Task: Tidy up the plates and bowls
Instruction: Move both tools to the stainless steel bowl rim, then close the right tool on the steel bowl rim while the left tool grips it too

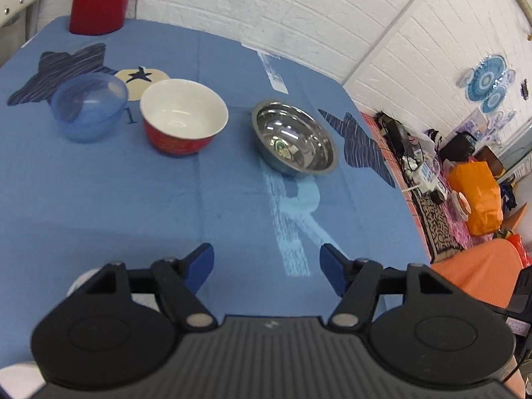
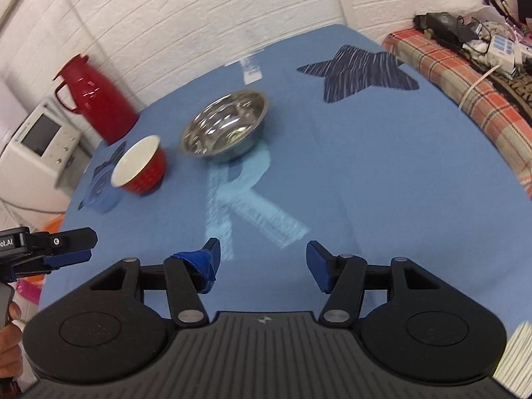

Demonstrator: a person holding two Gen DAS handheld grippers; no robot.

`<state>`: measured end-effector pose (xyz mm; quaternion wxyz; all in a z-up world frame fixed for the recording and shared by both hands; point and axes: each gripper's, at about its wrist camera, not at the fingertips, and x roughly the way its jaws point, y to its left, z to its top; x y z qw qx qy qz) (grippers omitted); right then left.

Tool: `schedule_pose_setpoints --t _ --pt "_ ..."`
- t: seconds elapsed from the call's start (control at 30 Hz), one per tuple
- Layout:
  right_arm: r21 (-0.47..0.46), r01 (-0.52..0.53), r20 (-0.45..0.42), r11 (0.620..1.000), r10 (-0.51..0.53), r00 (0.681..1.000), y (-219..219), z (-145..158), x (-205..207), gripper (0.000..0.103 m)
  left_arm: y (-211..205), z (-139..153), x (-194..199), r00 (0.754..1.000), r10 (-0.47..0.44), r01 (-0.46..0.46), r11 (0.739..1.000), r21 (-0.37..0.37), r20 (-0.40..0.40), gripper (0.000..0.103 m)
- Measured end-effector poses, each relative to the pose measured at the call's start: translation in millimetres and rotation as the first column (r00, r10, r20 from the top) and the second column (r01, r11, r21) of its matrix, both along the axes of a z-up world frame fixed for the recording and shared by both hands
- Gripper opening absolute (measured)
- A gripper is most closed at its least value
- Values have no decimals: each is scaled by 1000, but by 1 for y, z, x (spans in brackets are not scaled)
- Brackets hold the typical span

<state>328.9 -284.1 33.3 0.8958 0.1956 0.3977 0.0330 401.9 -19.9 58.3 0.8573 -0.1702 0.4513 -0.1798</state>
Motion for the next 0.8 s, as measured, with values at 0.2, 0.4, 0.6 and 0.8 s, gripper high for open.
schedule_pose_setpoints --t 0.2,0.4,0.6,0.8 --pt "-35 -23 3 999 24 1000 -13 -5 99 43 -43 -31 81 992 94 -95 995 -5 -83 68" --pt "-110 -63 30 992 67 997 6 -5 173 44 -49 -49 115 976 193 -197 980 -35 -105 68" --pt "-147 -127 -7 981 127 992 23 -22 213 44 -54 -62 132 955 282 -284 959 -6 -97 67" --pt "-187 -178 -69 966 168 983 33 -36 225 46 -64 -61 136 955 289 -289 957 19 -61 65"
